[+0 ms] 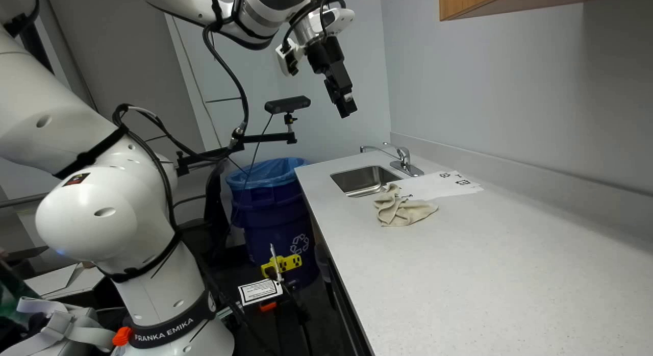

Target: Use the towel to wipe the counter

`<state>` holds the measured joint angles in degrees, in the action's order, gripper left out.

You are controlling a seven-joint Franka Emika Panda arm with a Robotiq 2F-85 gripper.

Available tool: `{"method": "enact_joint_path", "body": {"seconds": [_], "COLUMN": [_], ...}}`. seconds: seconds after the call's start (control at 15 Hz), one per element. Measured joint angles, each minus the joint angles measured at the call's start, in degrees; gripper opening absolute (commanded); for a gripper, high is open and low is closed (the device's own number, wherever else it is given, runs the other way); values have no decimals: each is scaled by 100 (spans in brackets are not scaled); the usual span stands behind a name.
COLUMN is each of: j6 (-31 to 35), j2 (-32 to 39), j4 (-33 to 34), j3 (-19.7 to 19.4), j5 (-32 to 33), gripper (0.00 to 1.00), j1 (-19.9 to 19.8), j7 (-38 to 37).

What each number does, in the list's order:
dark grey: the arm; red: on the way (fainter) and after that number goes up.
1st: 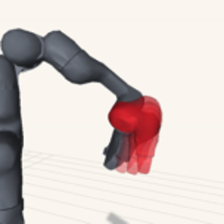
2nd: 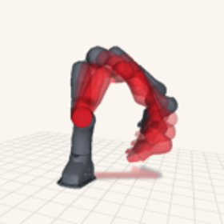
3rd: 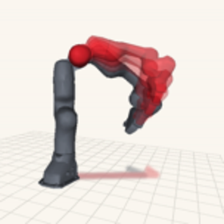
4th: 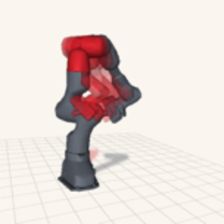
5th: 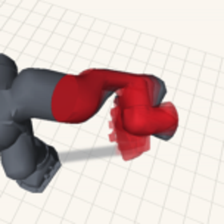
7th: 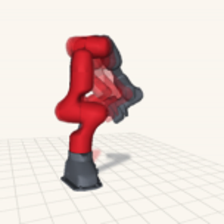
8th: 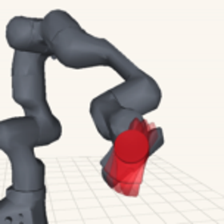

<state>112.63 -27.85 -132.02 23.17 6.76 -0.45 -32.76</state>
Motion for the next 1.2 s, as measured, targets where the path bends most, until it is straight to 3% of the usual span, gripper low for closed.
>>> {"method": "enact_joint_path", "body": {"seconds": [0.73,1.2], "j6": [0,0], "j2": [5,100], "j4": [-1,-13], "j3": [-18,-311], "j5": [0,-327], "gripper": [100,100], "j1": [20,360], "j7": [0,86]}}
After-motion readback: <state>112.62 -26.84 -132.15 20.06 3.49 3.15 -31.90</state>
